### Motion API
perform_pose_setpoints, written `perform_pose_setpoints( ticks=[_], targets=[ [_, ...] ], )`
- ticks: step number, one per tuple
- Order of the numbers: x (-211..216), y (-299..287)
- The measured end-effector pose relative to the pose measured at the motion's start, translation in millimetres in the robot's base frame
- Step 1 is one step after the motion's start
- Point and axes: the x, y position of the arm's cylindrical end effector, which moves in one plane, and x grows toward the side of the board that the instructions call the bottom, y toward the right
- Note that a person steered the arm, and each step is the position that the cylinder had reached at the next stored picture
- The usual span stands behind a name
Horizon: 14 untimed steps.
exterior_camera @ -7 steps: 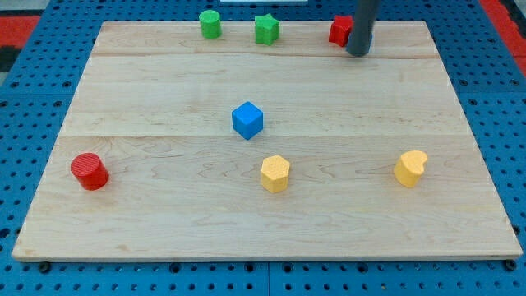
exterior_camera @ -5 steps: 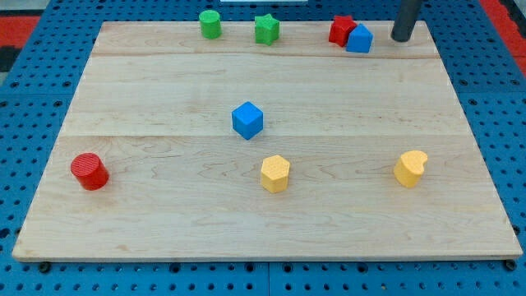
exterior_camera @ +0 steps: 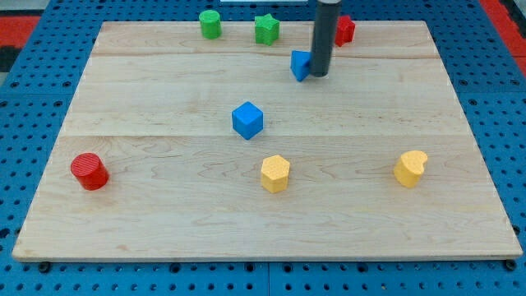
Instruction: Slide the blue triangle diagonally to blue cube
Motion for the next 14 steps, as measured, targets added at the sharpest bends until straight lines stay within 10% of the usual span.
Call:
perform_pose_setpoints(
  ticks=[4, 8, 14],
  targets=[
    [-43.0, 38.4],
    [13.3, -119.8],
    [-10.6, -217.8]
  ],
)
